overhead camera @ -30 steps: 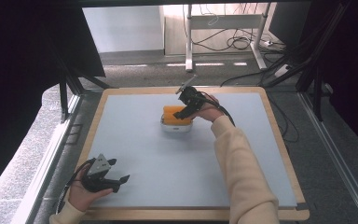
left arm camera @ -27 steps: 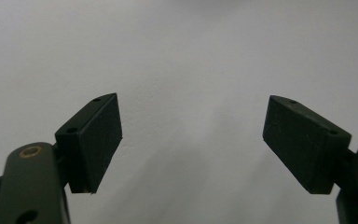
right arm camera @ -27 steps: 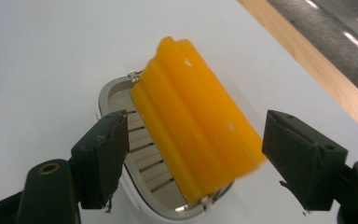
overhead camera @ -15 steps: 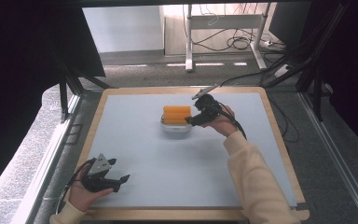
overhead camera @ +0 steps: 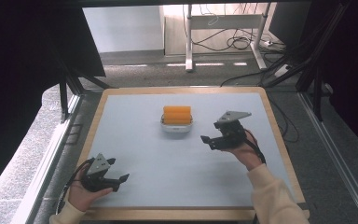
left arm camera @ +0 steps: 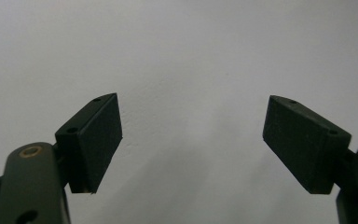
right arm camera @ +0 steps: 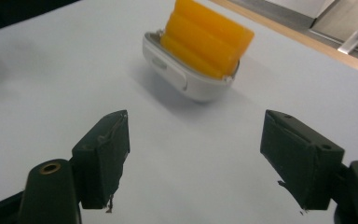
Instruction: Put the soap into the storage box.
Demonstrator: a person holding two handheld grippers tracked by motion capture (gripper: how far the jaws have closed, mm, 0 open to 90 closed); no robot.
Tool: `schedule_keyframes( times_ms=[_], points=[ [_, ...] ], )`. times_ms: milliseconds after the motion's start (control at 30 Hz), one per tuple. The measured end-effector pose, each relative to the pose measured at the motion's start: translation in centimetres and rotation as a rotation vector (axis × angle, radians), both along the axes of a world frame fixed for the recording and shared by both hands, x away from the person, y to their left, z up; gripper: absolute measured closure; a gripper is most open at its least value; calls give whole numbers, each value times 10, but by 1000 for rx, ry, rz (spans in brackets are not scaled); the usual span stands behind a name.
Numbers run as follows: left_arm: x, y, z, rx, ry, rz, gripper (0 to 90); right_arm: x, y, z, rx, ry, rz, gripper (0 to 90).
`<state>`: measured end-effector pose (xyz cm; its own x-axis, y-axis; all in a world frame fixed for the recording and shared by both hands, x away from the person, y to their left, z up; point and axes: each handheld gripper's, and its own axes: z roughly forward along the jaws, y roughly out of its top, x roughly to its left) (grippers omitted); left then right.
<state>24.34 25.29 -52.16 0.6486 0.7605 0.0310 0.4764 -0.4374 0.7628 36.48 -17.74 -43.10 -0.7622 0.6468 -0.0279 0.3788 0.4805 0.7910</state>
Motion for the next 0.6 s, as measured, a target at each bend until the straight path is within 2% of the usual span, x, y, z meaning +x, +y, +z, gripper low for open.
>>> schedule_keyframes(
  times_ms=[167, 267, 300, 367, 467, 600],
  points=[
    [0, 0, 0, -2, 3, 4, 197, -22, -22, -16, 2, 0, -44, 229],
    [0, 0, 0, 0, 2, 4, 197, -27, -32, -30, 27, 32, -74, 225],
    [0, 0, 0, -2, 0, 5, 197, -27, -34, -34, 7, 43, -77, 210],
    [1, 0, 1, -4, -2, 5, 197, -27, -36, -38, -16, 17, -114, 207],
    [3, 0, 3, -13, -4, 9, 197, -30, -39, -39, 23, -7, -143, 205],
    [6, -1, 5, -14, -7, 9, 196, -34, -39, -42, 14, -28, -150, 190]
  ],
)
